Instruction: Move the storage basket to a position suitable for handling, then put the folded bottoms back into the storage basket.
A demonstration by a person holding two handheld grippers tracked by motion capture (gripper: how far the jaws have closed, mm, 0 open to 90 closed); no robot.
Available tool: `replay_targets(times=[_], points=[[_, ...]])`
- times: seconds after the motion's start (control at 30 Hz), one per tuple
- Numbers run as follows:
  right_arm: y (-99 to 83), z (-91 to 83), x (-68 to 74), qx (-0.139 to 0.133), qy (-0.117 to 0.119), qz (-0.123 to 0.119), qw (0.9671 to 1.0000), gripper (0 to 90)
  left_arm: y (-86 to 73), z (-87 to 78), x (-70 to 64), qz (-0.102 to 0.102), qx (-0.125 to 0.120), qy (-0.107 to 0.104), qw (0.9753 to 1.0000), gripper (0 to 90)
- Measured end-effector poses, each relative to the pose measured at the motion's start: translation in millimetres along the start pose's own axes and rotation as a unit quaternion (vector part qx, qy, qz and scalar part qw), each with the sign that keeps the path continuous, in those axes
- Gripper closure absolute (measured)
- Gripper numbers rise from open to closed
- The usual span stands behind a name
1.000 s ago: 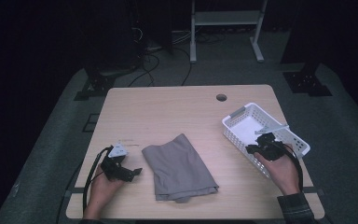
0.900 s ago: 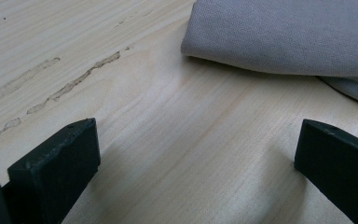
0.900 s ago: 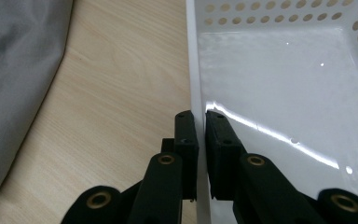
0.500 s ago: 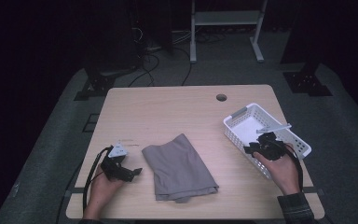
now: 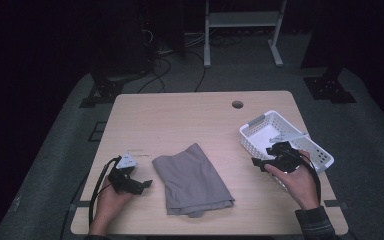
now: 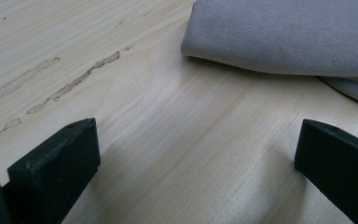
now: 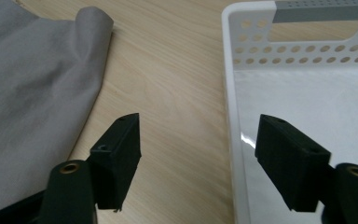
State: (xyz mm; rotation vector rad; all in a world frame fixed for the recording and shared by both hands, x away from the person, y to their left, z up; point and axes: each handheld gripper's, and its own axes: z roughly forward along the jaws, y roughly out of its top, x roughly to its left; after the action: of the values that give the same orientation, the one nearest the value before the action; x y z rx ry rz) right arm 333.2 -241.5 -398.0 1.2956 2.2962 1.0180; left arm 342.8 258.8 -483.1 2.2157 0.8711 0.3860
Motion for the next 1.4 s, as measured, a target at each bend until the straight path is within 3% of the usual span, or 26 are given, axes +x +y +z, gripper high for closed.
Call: replay_targets(times=[0.63,1.4], points=[[13.9,10.1,26.3,-0.014,0.029,-0.034,0.9989,21.9,-0.3,-0.1,-0.4,-0.001,-0.001,0.000,1.0000,0.0],[28.8,32.1,58.9,-0.011,0.078,-0.048,0.9957,14.2,-1.9,-1.9,-0.7,0.000,0.000,-0.001,1.0000,0.0]])
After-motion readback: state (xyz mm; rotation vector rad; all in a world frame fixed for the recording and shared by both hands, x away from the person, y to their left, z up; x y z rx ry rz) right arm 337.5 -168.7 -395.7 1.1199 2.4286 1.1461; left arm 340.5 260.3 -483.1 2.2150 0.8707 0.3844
